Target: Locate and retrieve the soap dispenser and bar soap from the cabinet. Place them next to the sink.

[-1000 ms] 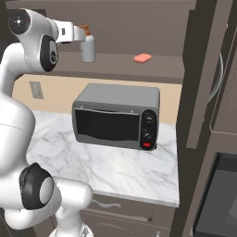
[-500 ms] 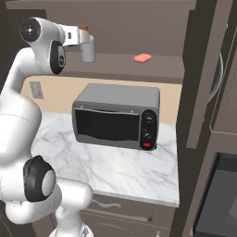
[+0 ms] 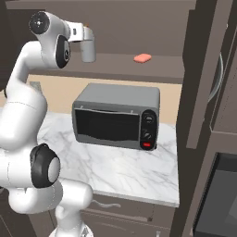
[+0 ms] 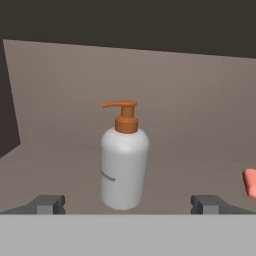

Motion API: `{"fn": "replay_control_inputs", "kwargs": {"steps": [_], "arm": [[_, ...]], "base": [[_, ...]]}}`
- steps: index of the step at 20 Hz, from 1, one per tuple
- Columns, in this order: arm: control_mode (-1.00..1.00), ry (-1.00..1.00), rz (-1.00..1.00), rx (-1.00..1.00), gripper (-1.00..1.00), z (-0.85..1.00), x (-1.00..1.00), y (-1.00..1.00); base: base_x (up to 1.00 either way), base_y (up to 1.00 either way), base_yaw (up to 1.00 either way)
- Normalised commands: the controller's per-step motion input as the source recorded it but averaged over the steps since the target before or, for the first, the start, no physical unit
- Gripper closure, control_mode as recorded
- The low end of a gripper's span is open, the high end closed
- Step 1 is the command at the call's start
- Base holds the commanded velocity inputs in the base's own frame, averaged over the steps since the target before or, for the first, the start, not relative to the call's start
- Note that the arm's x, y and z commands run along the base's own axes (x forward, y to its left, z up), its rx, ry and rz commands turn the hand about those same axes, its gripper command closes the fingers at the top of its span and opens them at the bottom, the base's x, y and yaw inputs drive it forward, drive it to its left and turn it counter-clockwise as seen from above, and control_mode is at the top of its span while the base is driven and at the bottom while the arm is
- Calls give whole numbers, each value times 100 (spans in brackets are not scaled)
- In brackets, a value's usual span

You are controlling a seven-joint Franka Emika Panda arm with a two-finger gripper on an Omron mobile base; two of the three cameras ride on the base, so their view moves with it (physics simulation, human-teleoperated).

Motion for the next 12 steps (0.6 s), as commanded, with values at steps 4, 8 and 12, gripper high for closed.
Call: {"fn": "replay_control_inputs", "kwargs": {"steps": [4,8,12], "arm": [[-100,0,2,0,-100,0,14,0],[-100,0,1,0,-100,-1,4,0],[-100,2,0,0,-100,-7,1,0]], "base": [[0,0,0],[0,0,0],[0,0,0]]}}
